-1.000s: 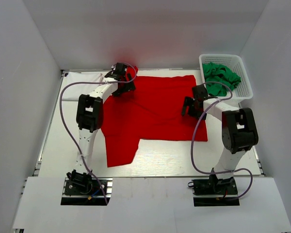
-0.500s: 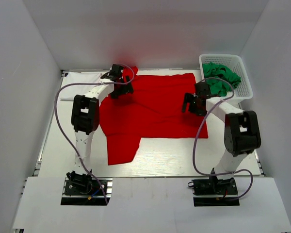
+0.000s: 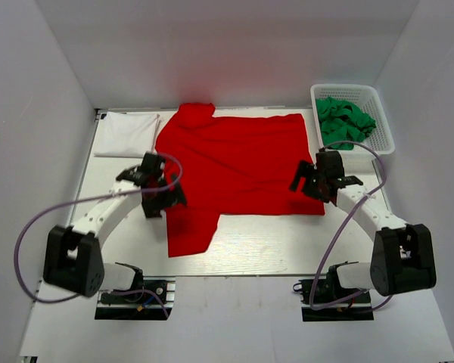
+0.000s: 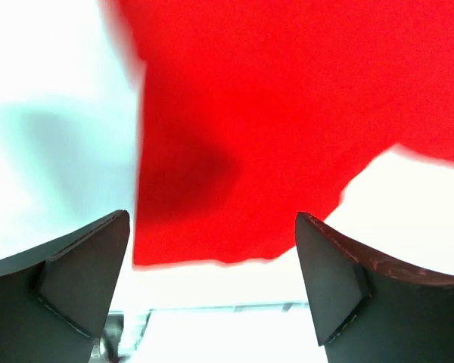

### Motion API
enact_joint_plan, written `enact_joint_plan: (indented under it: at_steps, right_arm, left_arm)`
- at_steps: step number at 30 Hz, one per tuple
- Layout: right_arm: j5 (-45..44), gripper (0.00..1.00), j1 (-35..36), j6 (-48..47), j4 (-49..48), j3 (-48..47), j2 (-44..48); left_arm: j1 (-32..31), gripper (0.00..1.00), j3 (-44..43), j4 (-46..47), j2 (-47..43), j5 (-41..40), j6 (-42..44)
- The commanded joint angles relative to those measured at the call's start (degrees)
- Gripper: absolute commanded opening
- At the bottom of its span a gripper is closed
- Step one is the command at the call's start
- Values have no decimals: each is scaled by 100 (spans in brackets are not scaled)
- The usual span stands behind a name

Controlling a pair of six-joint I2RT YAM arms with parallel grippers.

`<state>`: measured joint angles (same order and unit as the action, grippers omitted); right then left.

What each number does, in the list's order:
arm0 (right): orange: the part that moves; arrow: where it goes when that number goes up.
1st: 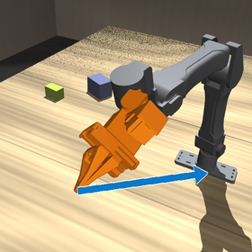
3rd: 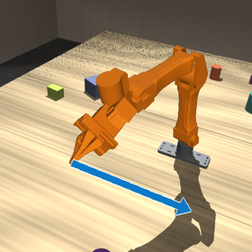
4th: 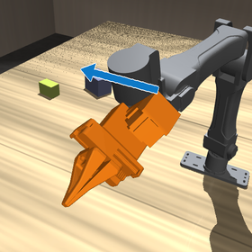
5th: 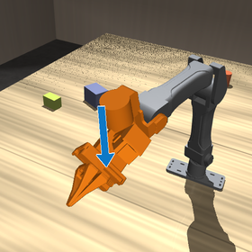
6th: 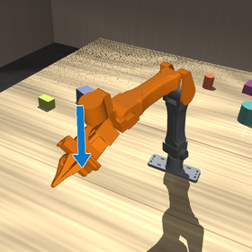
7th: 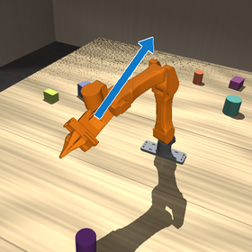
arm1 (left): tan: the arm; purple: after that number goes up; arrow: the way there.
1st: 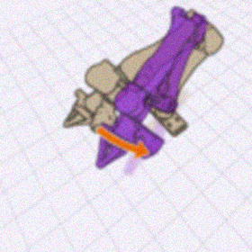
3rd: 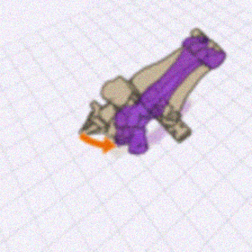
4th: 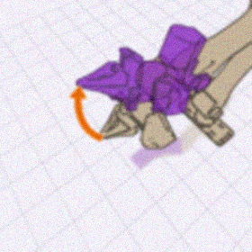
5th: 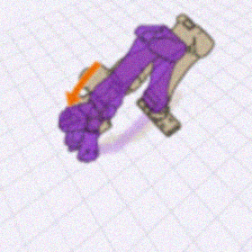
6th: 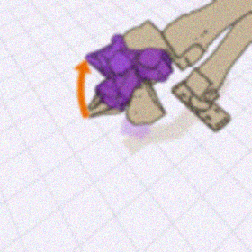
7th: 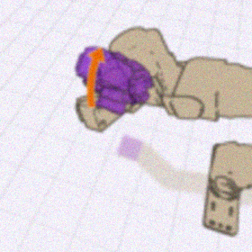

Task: Fold and stack the t-shirts
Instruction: Grap the side of the flattened tshirt closest away from the robot with both arms

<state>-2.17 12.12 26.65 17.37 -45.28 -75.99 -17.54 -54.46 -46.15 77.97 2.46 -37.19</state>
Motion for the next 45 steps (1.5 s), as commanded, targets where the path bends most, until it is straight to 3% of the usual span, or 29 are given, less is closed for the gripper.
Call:
enact_joint_plan:
  at_steps: [1,5,9,17,21,25,32,38,42,45]
  right_arm:
    - [-248,90,-34,261,-163,281,373]
    - [-371,90,-43,384,-14,379,497]
    - [-415,90,-52,411,-225,520,664]
    - [-538,90,-69,568,-172,616,655]
    - [-573,90,-69,656,-190,704,682]
    - [-600,90,-96,736,-146,713,681]
    - [-644,90,-140,745,-32,740,796]
    - [-705,90,-157,745,83,766,893]
    - [-819,90,-184,718,214,792,884]
    - [-934,90,-219,657,390,862,963]
  left_arm:
    - [-39,100,1215,-158,-633,753,-787]
    - [-92,100,2069,54,-1134,1134,-1229]
    - [-144,100,2132,-201,-1521,871,-1335]
    - [-311,95,2317,-157,-846,545,-1335]
    - [-373,87,2369,-157,-845,423,-1413]
    - [-426,58,2369,-43,-723,264,-1546]
    - [-478,34,2256,194,-178,-96,-1616]
    - [-478,32,2080,141,121,-299,-1563]
    - [-478,0,2079,141,174,-299,-1511]
    - [-478,0,2027,238,174,-299,-1300]
